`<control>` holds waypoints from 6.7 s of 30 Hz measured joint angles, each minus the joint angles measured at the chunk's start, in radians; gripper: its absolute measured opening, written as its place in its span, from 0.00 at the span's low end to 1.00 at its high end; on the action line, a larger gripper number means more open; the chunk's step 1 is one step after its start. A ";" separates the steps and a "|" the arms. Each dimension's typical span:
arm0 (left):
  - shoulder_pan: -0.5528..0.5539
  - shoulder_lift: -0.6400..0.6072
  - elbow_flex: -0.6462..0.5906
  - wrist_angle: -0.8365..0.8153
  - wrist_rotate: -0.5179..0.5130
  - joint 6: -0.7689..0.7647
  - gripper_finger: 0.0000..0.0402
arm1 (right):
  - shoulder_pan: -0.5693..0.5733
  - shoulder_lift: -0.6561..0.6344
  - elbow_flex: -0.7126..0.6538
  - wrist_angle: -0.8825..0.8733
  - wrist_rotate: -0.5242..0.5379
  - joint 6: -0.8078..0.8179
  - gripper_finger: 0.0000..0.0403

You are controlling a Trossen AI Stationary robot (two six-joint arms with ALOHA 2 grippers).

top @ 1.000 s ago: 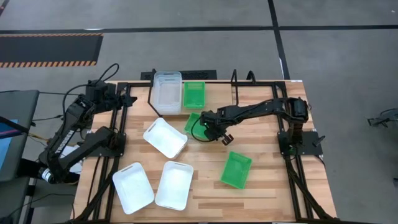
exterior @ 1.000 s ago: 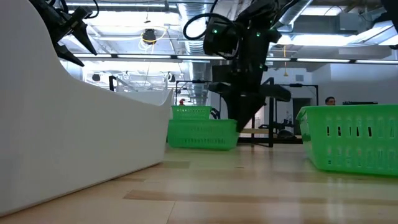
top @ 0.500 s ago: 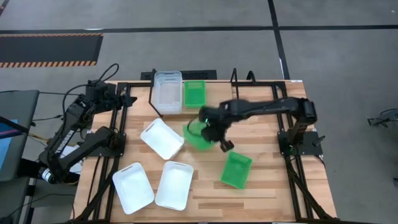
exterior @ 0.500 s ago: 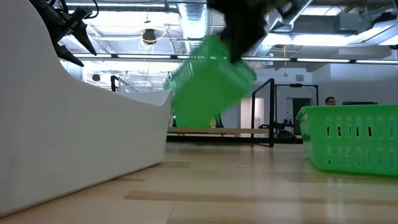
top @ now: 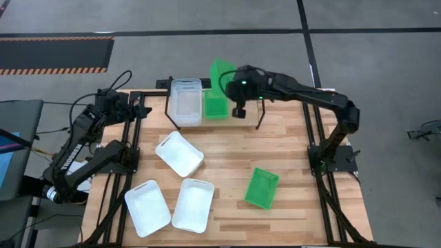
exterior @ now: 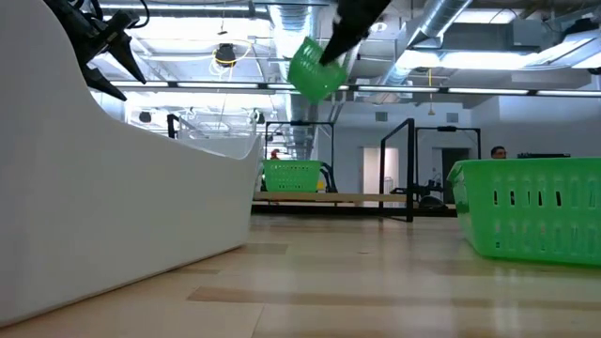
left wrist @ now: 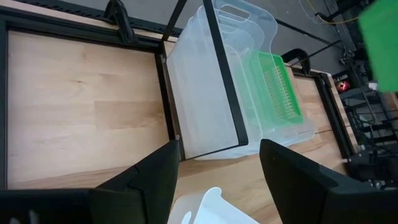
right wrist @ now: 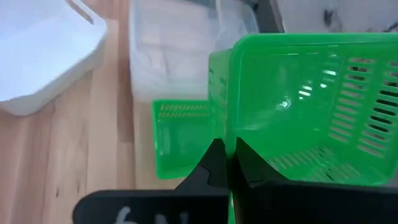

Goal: Stack baskets on shelf by color
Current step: Stack the top green bin on top of the green bin on the shelf, then stack the green bin on top of the green bins on the shelf

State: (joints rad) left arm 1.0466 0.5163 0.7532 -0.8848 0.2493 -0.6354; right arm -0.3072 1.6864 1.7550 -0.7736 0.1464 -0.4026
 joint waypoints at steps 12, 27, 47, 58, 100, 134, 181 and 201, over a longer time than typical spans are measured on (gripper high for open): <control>0.000 0.000 0.000 -0.028 -0.001 0.002 0.53 | -0.031 0.232 -0.002 0.010 0.007 -0.006 0.01; 0.000 0.000 0.000 -0.031 -0.025 0.006 0.53 | 0.004 0.284 -0.003 0.014 -0.009 -0.031 0.02; 0.000 0.000 0.000 -0.033 -0.024 0.004 0.53 | -0.015 0.284 -0.003 0.004 -0.017 0.002 0.17; 0.000 0.000 0.000 -0.034 -0.023 0.003 0.53 | -0.015 0.283 -0.003 0.025 -0.018 -0.015 0.34; 0.000 0.000 0.000 -0.045 -0.025 0.025 0.53 | -0.074 0.409 0.056 -0.095 0.010 -0.011 0.37; 0.000 0.000 0.000 -0.048 0.007 -0.011 0.53 | 0.751 0.088 0.056 -0.656 -0.224 1.154 0.54; 0.000 0.001 0.000 -0.044 0.006 0.094 0.53 | 0.822 0.289 -0.024 -0.446 -0.193 1.211 0.01; 0.000 0.001 0.000 -0.040 -0.002 0.138 0.53 | 0.100 0.073 0.143 -0.105 -0.001 0.357 0.01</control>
State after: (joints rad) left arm 1.0467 0.5171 0.7532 -0.9253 0.2478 -0.4978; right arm -0.2071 1.7595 1.8982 -0.8786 0.1452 -0.0455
